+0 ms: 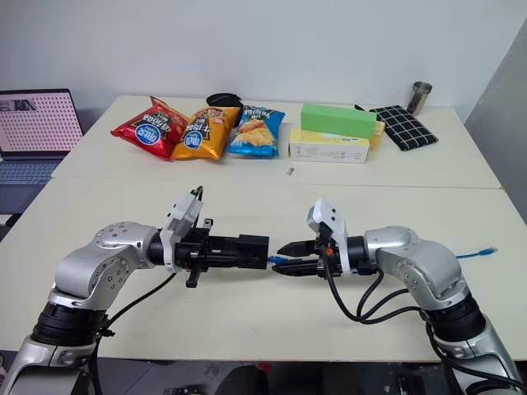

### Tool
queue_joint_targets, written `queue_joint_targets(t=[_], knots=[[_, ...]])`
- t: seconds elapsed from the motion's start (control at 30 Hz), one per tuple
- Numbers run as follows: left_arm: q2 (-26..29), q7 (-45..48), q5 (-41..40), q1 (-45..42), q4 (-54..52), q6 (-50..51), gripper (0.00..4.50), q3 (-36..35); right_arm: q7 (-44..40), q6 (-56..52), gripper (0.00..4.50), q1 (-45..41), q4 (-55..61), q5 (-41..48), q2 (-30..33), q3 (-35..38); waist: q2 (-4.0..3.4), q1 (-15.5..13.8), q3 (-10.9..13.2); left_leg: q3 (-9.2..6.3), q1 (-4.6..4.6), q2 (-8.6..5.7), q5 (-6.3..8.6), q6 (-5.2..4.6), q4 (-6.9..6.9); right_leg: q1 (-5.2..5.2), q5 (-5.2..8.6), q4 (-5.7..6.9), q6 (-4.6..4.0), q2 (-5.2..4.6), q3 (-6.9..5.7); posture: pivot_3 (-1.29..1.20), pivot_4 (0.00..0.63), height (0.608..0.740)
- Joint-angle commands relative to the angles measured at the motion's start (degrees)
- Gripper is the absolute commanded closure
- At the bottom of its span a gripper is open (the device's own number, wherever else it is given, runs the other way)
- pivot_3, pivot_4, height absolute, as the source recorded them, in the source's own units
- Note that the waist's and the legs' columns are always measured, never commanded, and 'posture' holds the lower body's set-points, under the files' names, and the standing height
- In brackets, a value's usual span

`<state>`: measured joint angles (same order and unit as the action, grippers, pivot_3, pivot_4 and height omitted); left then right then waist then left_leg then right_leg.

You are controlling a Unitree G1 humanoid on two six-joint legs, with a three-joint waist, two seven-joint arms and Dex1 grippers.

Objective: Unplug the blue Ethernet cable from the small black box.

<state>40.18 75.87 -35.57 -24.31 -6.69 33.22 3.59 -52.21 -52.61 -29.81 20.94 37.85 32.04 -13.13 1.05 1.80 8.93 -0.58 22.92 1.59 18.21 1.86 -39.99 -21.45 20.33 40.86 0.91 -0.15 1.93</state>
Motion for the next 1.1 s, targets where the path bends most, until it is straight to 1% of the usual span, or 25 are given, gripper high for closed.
queue_joint_targets(t=[0.03,0.3,0.57,0.6,0.67,0.73,0.83,1.1], knots=[[0.0,0.4,0.1,-0.2,-1.7,-1.0,3.71,0.0,1.7,0.2,2.65,-0.8,1.0,-0.3,-1.5,0.0,0.0,0.0,0.0,0.0,0.0,0.0,0.0,0.0,0.0,0.0,0.0,0.0,0.0,0.0,0.0,0.0,0.15,0.74],[0.0,0.2,0.1,-0.3,-1.7,-1.2,3.71,0.2,1.1,1.0,2.65,-0.6,1.2,-1.9,-1.0,-1.5,0.0,0.0,0.0,0.0,0.0,0.0,0.0,0.0,0.0,-0.01,0.0,0.0,0.0,0.0,0.0,0.0,0.15,0.74],[-0.3,-0.1,0.1,-0.5,-2.0,-1.1,3.71,0.3,1.0,1.2,2.65,-0.7,0.8,-2.7,-1.3,-1.5,0.0,0.0,0.0,0.0,0.0,0.0,0.0,0.0,0.0,-0.01,0.0,0.0,0.0,0.0,0.0,0.0,0.15,0.74],[-0.3,-0.1,0.1,-0.5,-2.0,-1.1,3.71,0.3,0.9,1.3,2.94,-0.7,0.7,-2.9,-1.3,-1.6,0.0,0.0,0.0,0.0,0.0,0.0,0.0,0.0,0.01,-0.01,0.0,0.0,0.0,0.0,0.0,0.0,0.15,0.74],[-0.5,-0.3,0.0,-0.6,-1.9,-1.0,3.71,0.3,0.5,1.6,3.26,-0.8,0.7,-3.3,-1.0,-1.9,0.0,0.0,0.0,0.0,0.0,0.0,0.0,0.0,0.0,-0.01,0.0,0.0,0.0,0.0,0.0,0.0,0.15,0.74],[-0.4,-0.2,0.0,-0.6,-1.9,-1.0,3.71,0.2,0.4,1.7,3.76,-0.7,0.6,-3.5,-1.0,-2.0,0.0,0.0,0.0,0.0,0.0,-0.01,0.0,0.0,0.0,0.0,0.0,0.0,0.0,0.0,0.0,0.0,0.15,0.74],[-0.3,0.1,-0.1,-0.5,-2.1,-0.9,3.71,0.3,0.1,1.8,4.39,-0.7,0.5,-3.6,-1.0,-2.1,0.0,0.0,0.0,0.0,0.0,0.0,0.0,0.0,0.0,-0.01,0.0,0.0,0.0,0.0,0.0,0.0,0.15,0.74],[0.3,1.7,-0.7,0.1,-3.1,-0.4,3.71,0.7,-1.2,1.9,4.43,-1.6,-0.6,-3.9,-0.5,-2.2,0.0,0.0,0.0,0.0,0.0,0.0,0.0,0.0,0.0,0.0,0.0,0.0,0.0,0.0,-0.01,0.0,0.15,0.74]])
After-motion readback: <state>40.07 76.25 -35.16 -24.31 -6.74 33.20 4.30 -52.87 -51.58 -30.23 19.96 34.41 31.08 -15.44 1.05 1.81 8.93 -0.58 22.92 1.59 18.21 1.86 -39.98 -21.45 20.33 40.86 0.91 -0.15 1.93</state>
